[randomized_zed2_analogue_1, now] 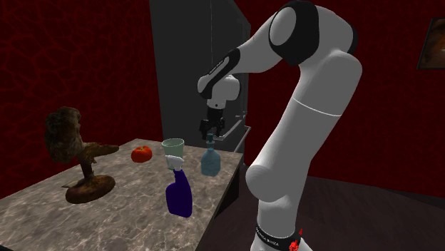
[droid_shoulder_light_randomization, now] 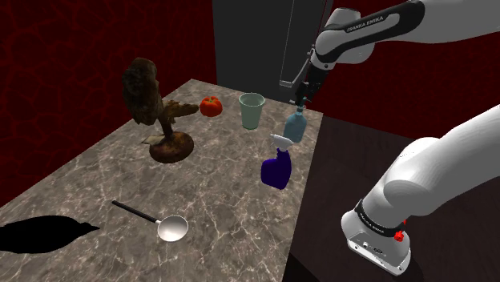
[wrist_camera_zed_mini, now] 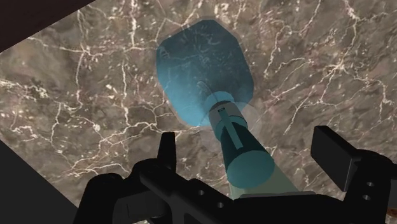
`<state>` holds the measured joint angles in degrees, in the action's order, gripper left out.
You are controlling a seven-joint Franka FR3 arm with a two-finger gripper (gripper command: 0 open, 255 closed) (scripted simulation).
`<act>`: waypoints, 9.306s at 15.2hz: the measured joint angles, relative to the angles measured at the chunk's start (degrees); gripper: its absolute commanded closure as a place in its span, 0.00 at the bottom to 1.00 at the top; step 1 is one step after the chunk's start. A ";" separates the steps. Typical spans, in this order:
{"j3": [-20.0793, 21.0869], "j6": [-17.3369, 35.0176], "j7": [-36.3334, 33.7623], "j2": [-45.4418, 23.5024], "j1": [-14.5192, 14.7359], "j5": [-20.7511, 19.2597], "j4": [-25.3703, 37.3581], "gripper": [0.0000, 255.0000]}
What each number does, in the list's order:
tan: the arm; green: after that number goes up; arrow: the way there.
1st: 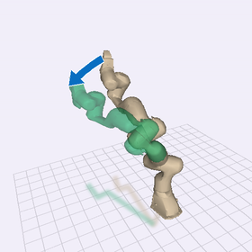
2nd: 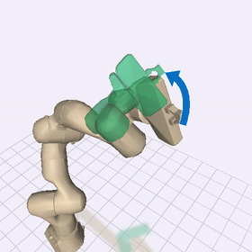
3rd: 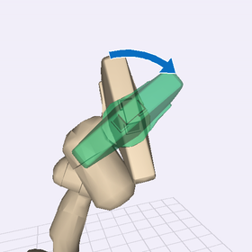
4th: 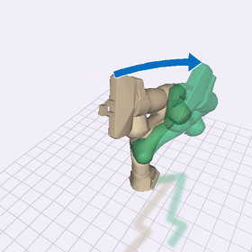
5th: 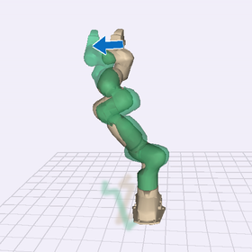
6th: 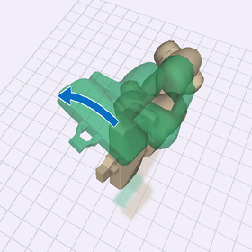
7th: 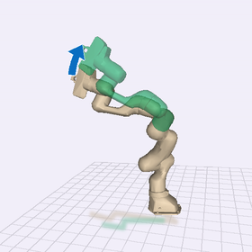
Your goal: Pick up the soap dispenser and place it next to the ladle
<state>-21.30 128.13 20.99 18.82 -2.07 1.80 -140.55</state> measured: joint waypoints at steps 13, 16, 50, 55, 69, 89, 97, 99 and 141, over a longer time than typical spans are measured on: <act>0.20 -0.98 -0.32 0.47 -0.04 -0.18 0.53 1.00; 0.45 -3.14 -0.73 1.31 -0.17 -0.49 1.90 1.00; 2.71 -29.65 -4.16 3.79 0.22 -0.99 26.18 1.00; 2.78 -33.47 -4.38 3.06 0.40 -0.77 30.72 1.00; 2.82 -43.37 -5.17 -0.97 1.18 0.41 44.54 1.00; 20.45 -26.99 -29.37 -3.18 9.21 2.65 32.16 1.00; 26.60 -21.38 -38.81 -10.45 12.81 2.23 34.49 1.00; 27.96 -20.03 -41.11 -13.33 13.71 1.75 36.16 1.00; 33.72 -3.13 -56.31 -35.31 21.33 -5.25 41.28 0.00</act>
<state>12.42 125.00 -35.32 -16.48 19.27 -3.45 -99.27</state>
